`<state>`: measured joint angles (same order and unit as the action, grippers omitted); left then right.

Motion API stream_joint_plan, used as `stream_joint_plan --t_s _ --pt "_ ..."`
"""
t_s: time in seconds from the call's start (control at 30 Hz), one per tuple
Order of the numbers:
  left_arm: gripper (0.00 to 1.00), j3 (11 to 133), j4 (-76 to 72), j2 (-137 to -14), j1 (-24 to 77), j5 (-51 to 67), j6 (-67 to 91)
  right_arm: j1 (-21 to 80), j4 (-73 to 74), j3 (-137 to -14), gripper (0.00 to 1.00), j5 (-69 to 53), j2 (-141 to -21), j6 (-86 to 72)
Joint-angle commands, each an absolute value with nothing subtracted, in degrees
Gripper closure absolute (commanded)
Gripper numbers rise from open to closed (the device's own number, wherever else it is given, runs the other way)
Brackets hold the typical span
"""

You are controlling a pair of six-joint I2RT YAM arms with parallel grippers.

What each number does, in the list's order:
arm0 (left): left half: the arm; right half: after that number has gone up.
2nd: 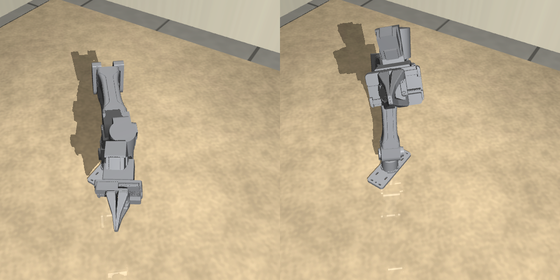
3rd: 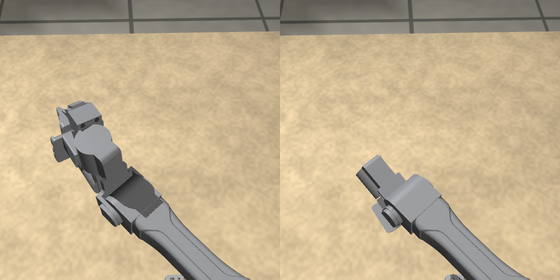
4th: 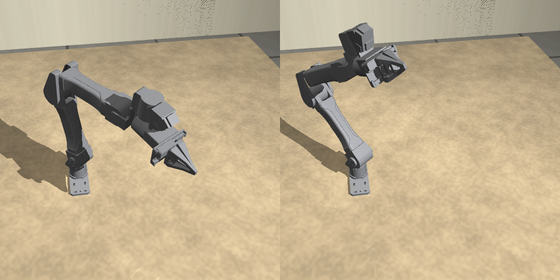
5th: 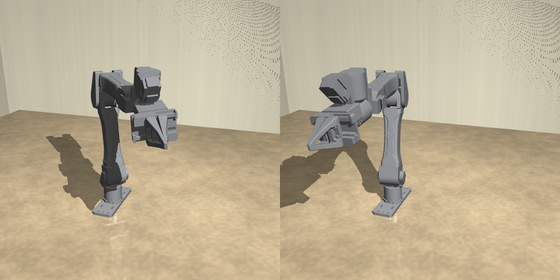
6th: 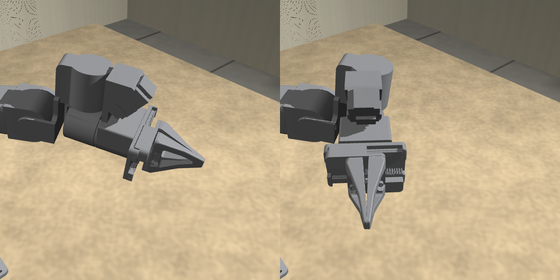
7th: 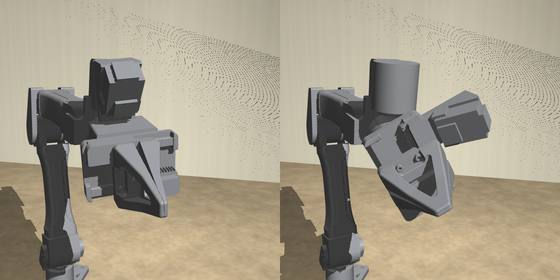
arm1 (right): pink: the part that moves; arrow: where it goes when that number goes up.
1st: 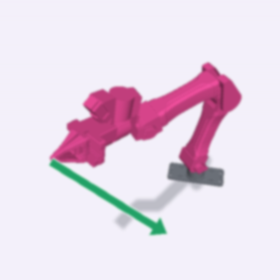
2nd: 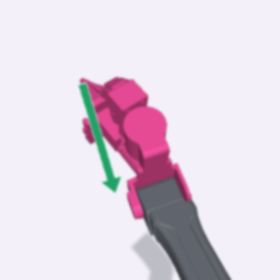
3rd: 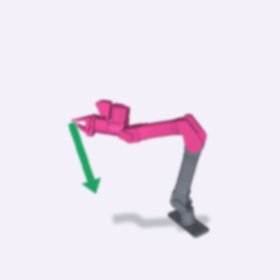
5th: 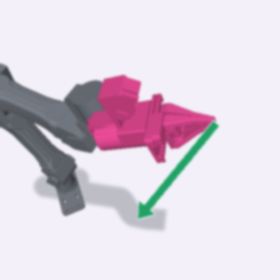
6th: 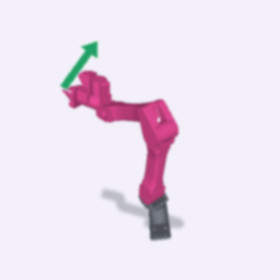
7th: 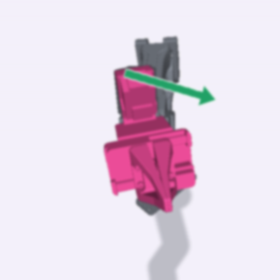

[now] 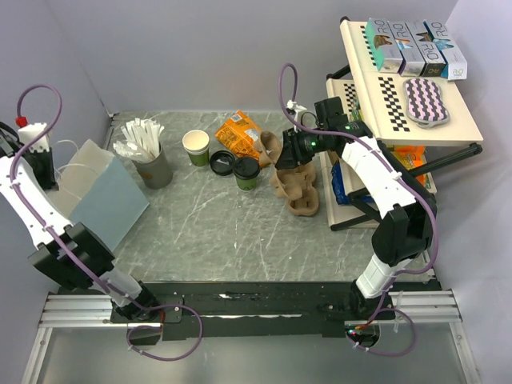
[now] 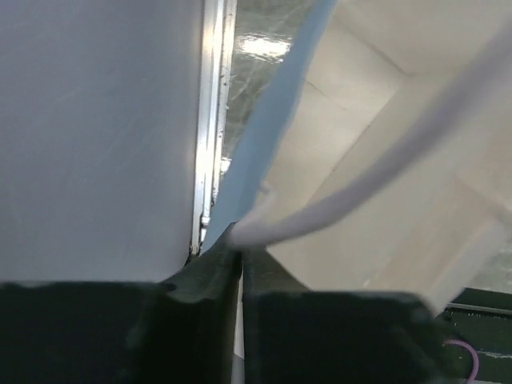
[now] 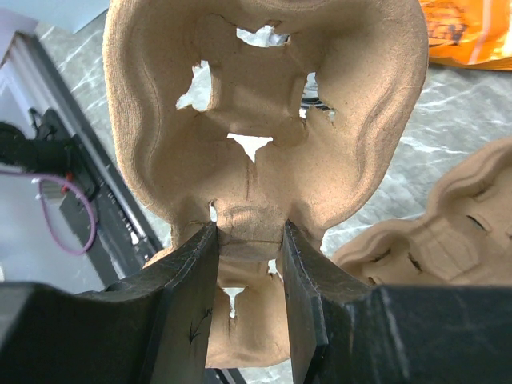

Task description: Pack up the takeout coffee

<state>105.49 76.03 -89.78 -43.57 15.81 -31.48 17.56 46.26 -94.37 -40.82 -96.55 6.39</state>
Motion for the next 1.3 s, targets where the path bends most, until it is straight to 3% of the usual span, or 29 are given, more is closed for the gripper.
stream_joint_plan --t_s 0.0,0.53,1.0,1.27 --pt "0.99 102.7 78.6 -84.6 -43.9 20.8 -34.9 16.5 47.5 -95.1 1.00 -48.1 -92.9 8.7" --pt "0.99 90.0 78.9 -65.4 -33.4 22.1 -46.1 16.4 47.5 -93.0 0.99 -52.6 -90.9 8.1" --pt "0.99 98.0 77.5 -70.7 -15.1 30.7 -36.8 17.0 46.9 -105.9 1.00 -49.7 -90.6 14.1" --pt "0.99 96.1 74.7 -70.6 -7.1 26.9 -38.1 22.8 40.0 -106.3 1.00 -46.1 -86.2 18.6"
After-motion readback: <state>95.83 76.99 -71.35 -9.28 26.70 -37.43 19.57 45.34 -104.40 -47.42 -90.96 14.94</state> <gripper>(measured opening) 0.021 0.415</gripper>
